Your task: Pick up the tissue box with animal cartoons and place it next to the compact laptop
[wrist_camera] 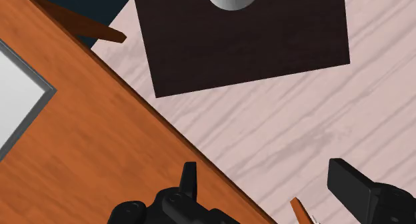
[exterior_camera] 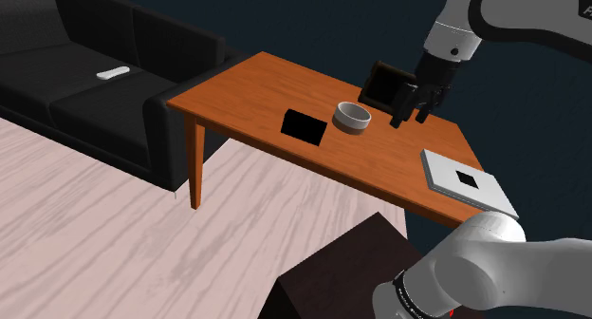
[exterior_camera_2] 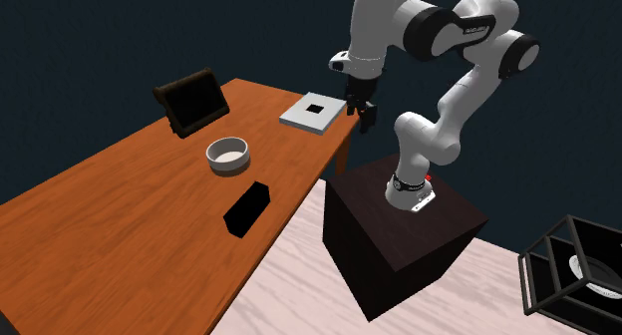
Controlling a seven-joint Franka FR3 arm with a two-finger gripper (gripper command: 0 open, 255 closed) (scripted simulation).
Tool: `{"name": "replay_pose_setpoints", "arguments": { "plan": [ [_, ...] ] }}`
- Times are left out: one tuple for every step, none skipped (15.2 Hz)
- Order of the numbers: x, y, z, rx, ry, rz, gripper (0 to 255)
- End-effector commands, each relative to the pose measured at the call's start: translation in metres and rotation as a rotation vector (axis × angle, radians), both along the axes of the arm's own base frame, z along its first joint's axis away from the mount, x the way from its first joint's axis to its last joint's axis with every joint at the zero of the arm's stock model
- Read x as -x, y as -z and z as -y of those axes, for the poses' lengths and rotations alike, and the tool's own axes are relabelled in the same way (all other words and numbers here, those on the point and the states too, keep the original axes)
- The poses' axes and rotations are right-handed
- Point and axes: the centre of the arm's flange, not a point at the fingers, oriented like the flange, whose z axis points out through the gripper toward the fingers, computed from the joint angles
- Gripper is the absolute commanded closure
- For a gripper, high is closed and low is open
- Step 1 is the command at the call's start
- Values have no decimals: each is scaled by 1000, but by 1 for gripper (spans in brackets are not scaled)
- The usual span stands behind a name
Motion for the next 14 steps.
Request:
{"name": "replay_pose_setpoints", "arguments": {
  "plan": [
    [0, 0, 0, 0, 0, 0, 0],
    [-10, 7, 5, -3, -17, 1, 0],
    [-20, 13, 10, -5, -35, 2, 0],
    [-30, 20, 15, -8, -52, 3, 0],
    [-40, 26, 20, -11, -69, 4, 0],
    [-51, 33, 24, -14, -87, 5, 0],
    [-61, 40, 29, -16, -104, 6, 0],
    [-71, 46, 33, -19, -121, 7, 0],
    [-82, 53, 36, -22, -139, 8, 0],
    [-93, 59, 40, -25, -156, 10, 0],
    [-103, 66, 44, -27, -173, 11, 0],
    [-114, 73, 47, -30, -191, 12, 0],
    [-125, 79, 50, -33, -208, 13, 0],
    [-136, 86, 53, -35, -225, 14, 0]
  ]
}}
